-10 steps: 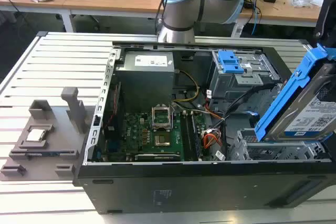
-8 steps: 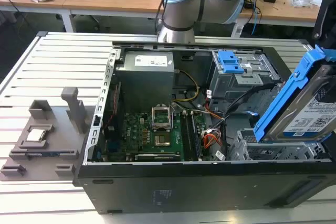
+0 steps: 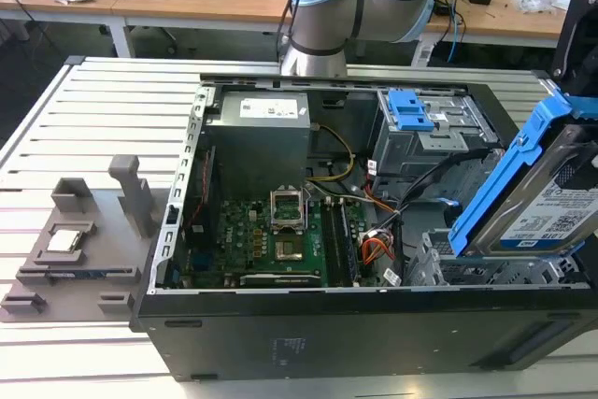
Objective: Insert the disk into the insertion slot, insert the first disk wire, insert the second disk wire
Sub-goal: 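Insert the disk into the insertion slot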
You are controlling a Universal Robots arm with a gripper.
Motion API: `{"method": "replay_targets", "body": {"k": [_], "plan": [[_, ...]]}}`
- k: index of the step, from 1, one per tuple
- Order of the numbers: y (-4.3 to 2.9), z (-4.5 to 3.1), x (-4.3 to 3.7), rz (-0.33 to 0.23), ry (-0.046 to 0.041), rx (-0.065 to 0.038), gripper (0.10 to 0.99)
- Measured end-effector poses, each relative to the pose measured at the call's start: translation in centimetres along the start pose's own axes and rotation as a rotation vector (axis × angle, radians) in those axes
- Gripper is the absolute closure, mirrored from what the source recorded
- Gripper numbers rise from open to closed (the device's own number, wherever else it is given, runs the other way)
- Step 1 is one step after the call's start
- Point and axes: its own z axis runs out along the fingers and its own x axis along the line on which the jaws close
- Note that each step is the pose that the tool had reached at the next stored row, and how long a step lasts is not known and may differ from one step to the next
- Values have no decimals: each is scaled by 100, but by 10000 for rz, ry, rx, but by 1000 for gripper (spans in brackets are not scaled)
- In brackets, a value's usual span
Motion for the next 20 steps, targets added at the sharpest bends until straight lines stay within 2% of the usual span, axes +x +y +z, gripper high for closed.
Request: {"method": "replay_targets", "body": {"k": [4,20], "plan": [[-1,23,0,0,0,0,725],[-8,198,-1,0,0,0,725]]}}
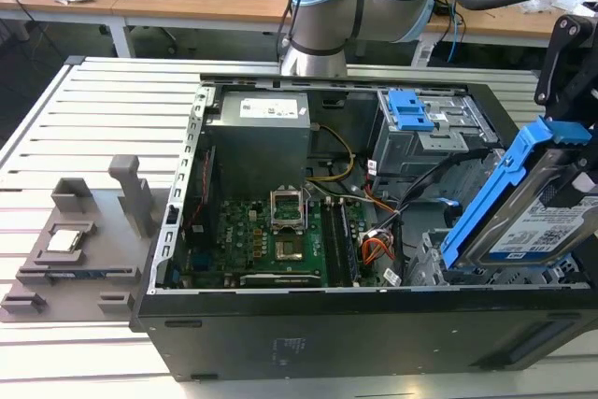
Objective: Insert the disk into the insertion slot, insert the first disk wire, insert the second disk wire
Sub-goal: 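Insert the disk into the insertion slot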
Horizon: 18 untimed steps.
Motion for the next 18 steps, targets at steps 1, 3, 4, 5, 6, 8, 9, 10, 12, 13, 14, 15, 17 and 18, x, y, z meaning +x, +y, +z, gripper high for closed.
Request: {"method": "replay_targets", "body": {"k": [1,3,4,5,6,8,9,10,12,13,14,15,17,18], "plan": [[0,4,0,0,0,0,725],[0,12,0,0,0,0,725],[-1,16,0,0,0,0,725],[-1,19,0,0,0,1,725],[-1,24,0,0,0,0,725],[-1,33,0,0,0,0,725],[-1,40,0,0,0,0,725],[-2,44,0,0,0,0,725],[-2,59,0,1,-1,0,725],[-3,70,0,1,0,0,725],[-4,79,0,0,0,0,725],[-6,80,-1,0,0,1,725],[-6,80,-7,0,-12,0,725],[-7,80,-16,-4,-101,-1,725]]}}
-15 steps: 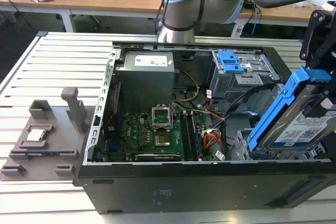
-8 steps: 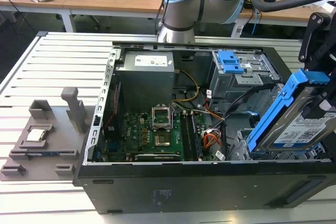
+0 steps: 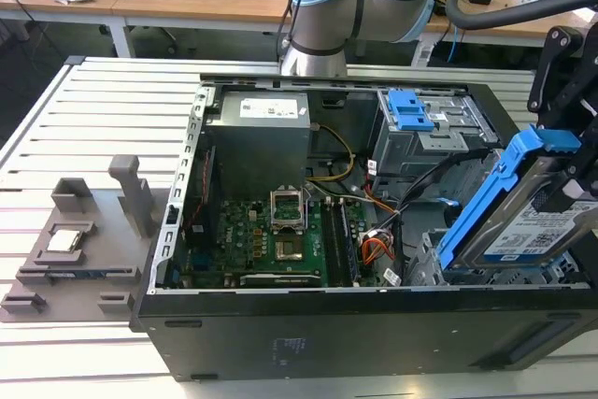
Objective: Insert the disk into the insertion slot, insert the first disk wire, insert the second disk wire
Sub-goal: 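Insert the disk into the insertion slot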
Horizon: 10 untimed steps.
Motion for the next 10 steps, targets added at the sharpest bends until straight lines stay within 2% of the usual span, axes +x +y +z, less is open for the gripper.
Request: {"method": "replay_targets", "body": {"k": [1,2,4,7,10], "plan": [[-2,-1,-6,-3,-76,-1,725],[-7,-1,-13,-7,-191,-4,725],[-18,0,-26,-11,-276,-5,725],[-67,6,-63,-10,-290,-14,725],[-89,40,-143,-10,-290,-23,725]]}}
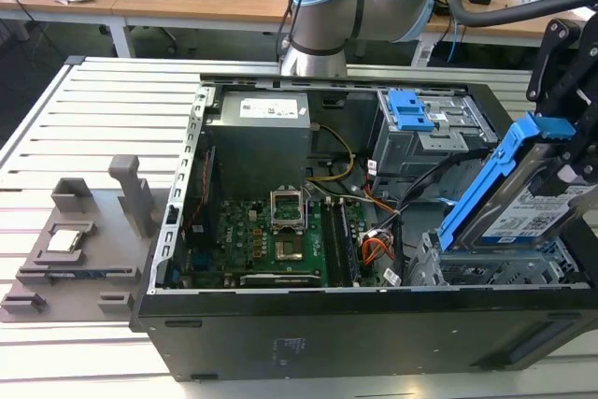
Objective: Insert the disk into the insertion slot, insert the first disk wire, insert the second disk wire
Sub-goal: 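Insert the disk into the insertion slot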
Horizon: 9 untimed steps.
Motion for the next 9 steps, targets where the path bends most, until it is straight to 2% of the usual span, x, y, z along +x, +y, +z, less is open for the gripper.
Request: {"method": "replay_targets", "body": {"k": [9], "plan": [[-8,58,-28,-1,1,-8,725]]}}
